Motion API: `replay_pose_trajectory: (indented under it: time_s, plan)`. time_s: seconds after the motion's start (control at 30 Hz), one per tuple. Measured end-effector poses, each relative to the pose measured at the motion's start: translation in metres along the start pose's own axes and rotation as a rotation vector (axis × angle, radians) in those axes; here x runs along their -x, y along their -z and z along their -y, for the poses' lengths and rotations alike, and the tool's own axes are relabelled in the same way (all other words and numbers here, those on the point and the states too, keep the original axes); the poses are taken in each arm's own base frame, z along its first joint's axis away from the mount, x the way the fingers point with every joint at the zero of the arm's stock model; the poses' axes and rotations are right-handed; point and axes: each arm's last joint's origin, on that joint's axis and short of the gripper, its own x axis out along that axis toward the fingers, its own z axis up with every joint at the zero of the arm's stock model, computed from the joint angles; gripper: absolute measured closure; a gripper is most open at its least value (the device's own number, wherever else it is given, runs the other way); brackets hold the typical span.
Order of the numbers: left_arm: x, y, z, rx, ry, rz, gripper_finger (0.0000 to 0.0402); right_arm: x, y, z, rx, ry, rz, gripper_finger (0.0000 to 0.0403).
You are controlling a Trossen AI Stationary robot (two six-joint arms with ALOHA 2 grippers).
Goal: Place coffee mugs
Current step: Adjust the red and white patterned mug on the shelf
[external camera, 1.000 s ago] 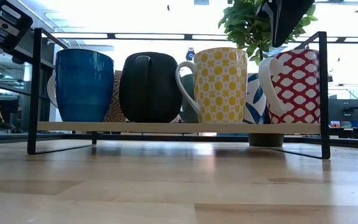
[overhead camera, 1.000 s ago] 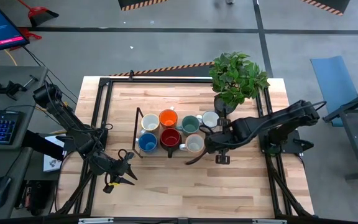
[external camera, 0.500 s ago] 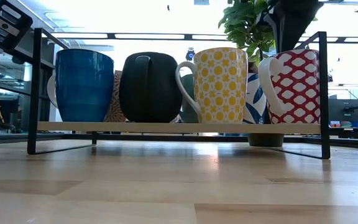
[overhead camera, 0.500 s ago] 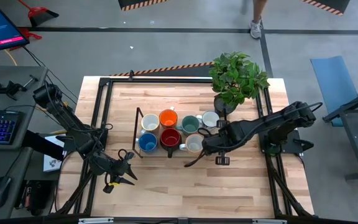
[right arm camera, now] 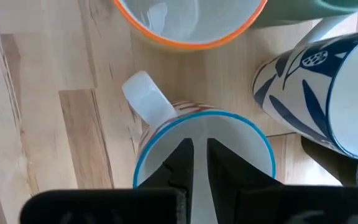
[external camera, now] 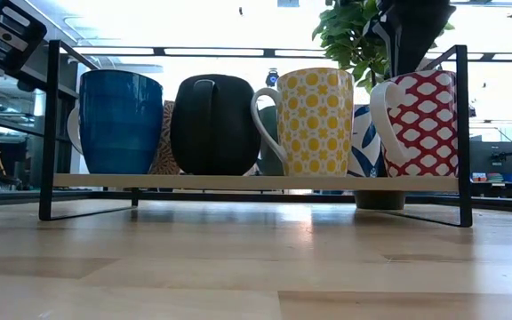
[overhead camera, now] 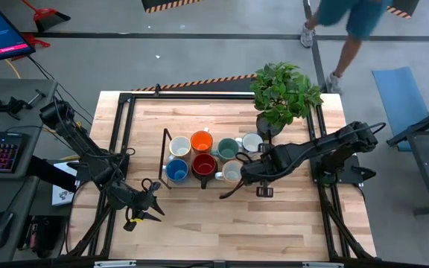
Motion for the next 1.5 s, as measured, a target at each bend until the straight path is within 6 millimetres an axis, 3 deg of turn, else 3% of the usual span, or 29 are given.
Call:
replay_pose_trajectory:
  time_s: [1.03, 1.5]
  plan:
    - [0.0000, 0.0000, 0.0000, 0.000, 0.000, 0.000, 0.0307, 0.0005, -0.0085, -0.0016, 0.011, -0.038, 0.082, 0.0380]
    - [0.0000, 0.0000, 0.0000, 0.000, 0.000, 0.000, 0.0307, -0.0001, -0.0047, 0.0021, 0.006, -0.013, 0.038, 0.0380]
